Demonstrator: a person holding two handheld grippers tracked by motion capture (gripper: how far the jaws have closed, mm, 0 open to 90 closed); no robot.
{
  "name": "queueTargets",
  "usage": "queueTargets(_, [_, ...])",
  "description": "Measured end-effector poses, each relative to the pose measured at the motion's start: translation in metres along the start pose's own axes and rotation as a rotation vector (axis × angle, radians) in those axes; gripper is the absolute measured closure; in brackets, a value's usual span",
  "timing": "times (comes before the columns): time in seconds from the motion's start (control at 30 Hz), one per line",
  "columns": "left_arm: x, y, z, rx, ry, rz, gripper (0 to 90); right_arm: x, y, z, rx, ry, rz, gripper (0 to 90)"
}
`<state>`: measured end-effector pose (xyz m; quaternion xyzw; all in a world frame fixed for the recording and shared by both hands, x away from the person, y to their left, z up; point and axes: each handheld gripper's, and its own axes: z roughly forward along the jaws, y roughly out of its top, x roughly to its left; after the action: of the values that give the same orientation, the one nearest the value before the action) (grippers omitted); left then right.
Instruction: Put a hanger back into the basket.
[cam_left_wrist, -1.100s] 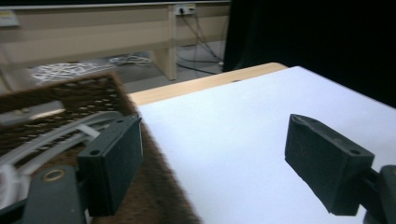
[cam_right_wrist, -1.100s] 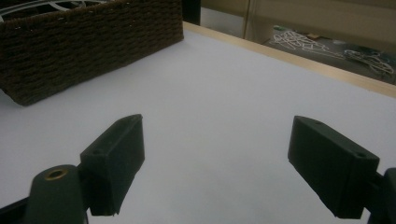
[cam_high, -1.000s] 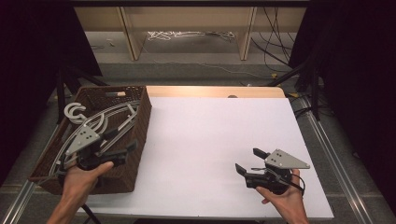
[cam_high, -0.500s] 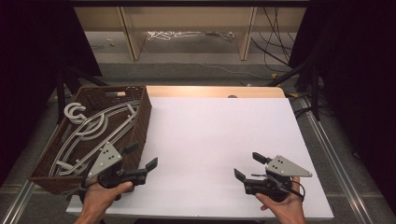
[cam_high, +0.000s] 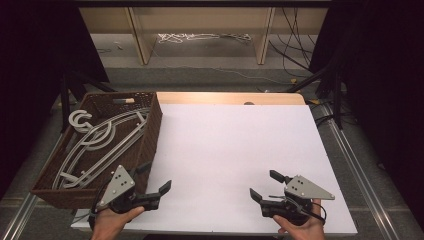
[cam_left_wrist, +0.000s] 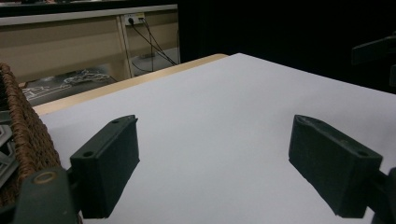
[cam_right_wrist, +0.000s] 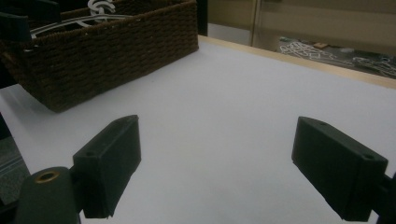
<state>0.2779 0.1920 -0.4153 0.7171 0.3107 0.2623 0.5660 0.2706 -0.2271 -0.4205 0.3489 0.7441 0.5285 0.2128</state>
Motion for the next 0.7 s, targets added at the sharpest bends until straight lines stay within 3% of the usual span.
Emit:
queueTargets(0.17, [-0.0035,-0.0059,-0.0014,0.009,0.011,0.021,15.7,0.0022,-0.0058,-0.0039,-0.005,-0.020,0.009,16.5])
queueTargets(0.27, [-0.0054,-0.0076,0.0000,0.014,-0.006,-0.006,15.7,0.0035,-0.0083,-0.0054,-0.010,-0.014,0.009,16.3])
queueTargets(0.33, [-0.0055,-0.0077,0.0003,0.017,-0.004,0.011,15.8,0.0039,-0.0085,-0.0057,-0.005,-0.005,0.009,16.3])
queueTargets(0.47, [-0.0056,-0.0078,0.0004,0.015,-0.006,-0.001,15.8,0.0041,-0.0085,-0.0048,-0.014,-0.013,-0.007,16.3])
queueTargets(0.7, [-0.0035,-0.0078,0.0008,0.014,-0.008,0.006,15.8,0.0037,-0.0089,-0.0047,-0.006,-0.011,0.011,16.3])
